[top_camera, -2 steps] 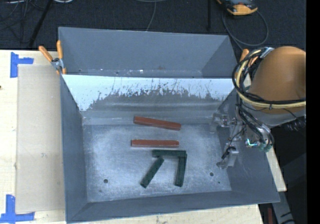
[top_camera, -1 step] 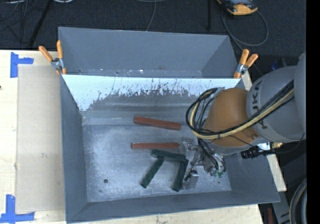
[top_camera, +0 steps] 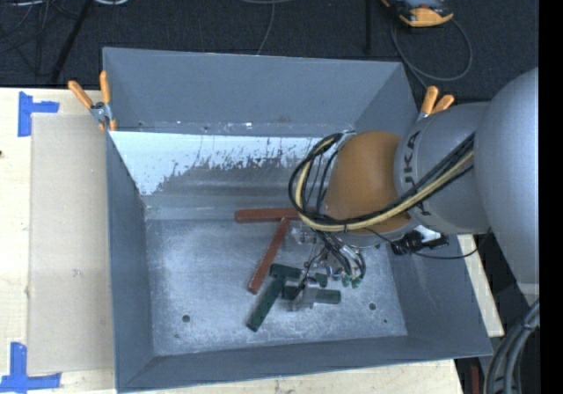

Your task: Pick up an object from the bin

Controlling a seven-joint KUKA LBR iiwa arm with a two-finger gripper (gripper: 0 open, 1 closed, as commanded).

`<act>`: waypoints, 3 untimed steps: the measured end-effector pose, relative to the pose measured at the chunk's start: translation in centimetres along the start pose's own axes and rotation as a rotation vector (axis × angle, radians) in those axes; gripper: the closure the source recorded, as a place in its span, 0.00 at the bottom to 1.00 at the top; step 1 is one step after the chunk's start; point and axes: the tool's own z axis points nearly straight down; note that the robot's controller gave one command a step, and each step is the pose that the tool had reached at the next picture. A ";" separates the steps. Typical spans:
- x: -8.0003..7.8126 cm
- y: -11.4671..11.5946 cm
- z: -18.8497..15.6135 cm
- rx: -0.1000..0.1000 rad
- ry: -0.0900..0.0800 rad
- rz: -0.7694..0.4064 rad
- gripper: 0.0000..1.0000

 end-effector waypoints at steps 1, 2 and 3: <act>0.1 -0.3 0.0 0.003 0.002 0.001 1.00; 0.5 -0.9 -8.0 0.003 -0.005 -0.052 1.00; 0.7 -0.9 -7.6 0.003 0.002 -0.054 0.00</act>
Offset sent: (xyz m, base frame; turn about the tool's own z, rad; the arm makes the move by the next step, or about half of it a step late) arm 0.0000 0.0000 0.0000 0.0000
